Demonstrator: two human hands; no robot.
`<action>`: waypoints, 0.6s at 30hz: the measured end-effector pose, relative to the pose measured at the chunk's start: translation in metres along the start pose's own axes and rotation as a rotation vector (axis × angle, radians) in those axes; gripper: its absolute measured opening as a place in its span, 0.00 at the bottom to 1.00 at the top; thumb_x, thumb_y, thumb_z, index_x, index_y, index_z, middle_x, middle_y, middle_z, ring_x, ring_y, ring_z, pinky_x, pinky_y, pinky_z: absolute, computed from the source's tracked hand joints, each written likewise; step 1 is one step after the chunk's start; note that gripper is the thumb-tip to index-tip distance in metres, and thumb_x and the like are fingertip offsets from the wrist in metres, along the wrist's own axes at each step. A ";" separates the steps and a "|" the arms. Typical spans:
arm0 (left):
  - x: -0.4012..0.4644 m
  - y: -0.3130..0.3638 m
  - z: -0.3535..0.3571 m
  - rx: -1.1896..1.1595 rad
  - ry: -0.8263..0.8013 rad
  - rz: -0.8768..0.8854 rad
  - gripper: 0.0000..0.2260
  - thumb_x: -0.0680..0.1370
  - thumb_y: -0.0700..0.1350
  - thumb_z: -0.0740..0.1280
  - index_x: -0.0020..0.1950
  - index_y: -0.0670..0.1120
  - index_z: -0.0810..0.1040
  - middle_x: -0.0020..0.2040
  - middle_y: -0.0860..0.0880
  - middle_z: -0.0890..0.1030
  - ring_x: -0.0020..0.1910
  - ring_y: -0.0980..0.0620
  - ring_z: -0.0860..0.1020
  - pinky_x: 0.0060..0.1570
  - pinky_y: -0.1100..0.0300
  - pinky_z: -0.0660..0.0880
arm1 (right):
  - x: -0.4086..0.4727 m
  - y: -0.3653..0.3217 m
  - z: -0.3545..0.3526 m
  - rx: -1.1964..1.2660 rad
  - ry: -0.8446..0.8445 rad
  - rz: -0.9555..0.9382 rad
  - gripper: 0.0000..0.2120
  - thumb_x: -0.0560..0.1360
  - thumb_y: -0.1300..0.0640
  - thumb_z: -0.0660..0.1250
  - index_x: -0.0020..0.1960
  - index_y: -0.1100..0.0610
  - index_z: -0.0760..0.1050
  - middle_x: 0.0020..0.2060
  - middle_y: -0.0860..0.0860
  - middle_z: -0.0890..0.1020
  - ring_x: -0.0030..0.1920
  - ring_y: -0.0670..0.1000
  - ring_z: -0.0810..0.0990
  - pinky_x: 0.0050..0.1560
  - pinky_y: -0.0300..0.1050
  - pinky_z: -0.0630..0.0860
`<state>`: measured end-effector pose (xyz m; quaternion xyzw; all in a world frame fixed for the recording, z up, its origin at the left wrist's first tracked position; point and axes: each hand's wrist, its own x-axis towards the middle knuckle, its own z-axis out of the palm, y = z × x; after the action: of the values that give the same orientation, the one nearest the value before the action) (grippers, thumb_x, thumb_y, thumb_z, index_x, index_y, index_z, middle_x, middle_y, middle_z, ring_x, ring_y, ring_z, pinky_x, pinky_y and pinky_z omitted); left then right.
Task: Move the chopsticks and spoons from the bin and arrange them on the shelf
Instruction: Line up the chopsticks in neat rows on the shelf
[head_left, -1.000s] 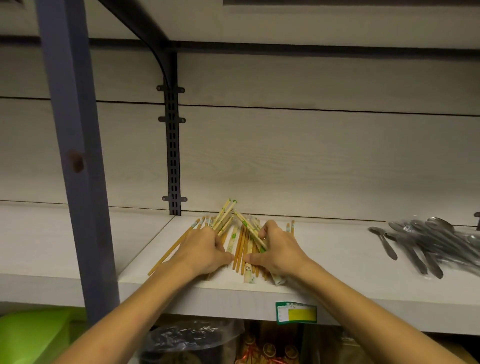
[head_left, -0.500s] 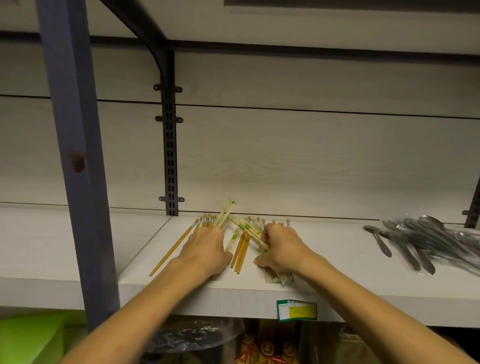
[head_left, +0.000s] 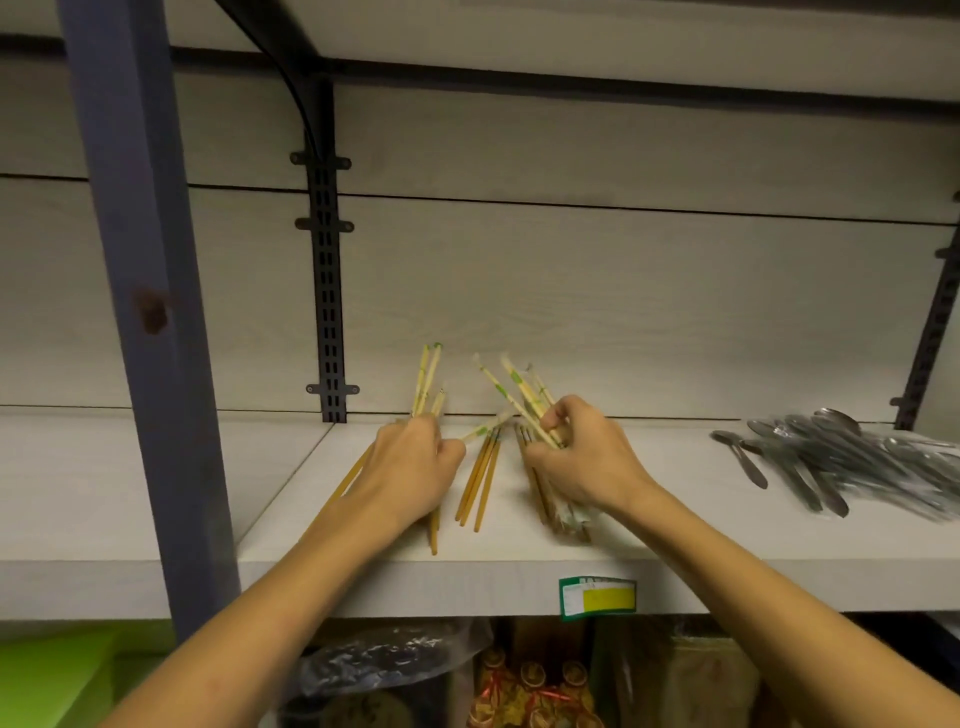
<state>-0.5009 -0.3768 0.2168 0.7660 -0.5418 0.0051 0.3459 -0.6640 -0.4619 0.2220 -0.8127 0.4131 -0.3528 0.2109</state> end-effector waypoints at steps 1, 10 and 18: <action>0.001 0.000 0.001 -0.009 -0.008 0.026 0.08 0.80 0.46 0.57 0.45 0.43 0.70 0.43 0.43 0.77 0.40 0.45 0.74 0.36 0.54 0.69 | 0.000 0.004 -0.004 0.023 0.020 0.017 0.11 0.72 0.54 0.69 0.50 0.55 0.70 0.38 0.50 0.78 0.33 0.49 0.76 0.29 0.38 0.69; 0.006 0.042 0.039 -0.059 -0.096 0.150 0.11 0.83 0.44 0.53 0.64 0.47 0.62 0.44 0.44 0.76 0.35 0.50 0.72 0.30 0.57 0.65 | -0.013 0.059 -0.055 0.077 0.091 0.197 0.08 0.72 0.57 0.67 0.48 0.55 0.68 0.45 0.56 0.82 0.38 0.59 0.84 0.44 0.58 0.81; 0.023 0.118 0.092 -0.215 -0.283 0.100 0.11 0.81 0.41 0.53 0.63 0.46 0.64 0.55 0.39 0.77 0.52 0.41 0.76 0.41 0.58 0.65 | -0.008 0.097 -0.086 0.045 0.054 0.261 0.10 0.70 0.58 0.68 0.48 0.57 0.70 0.44 0.57 0.82 0.40 0.61 0.83 0.43 0.56 0.80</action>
<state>-0.6235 -0.4658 0.2171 0.6899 -0.6199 -0.1435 0.3453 -0.7824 -0.5153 0.2140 -0.7374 0.5125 -0.3533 0.2622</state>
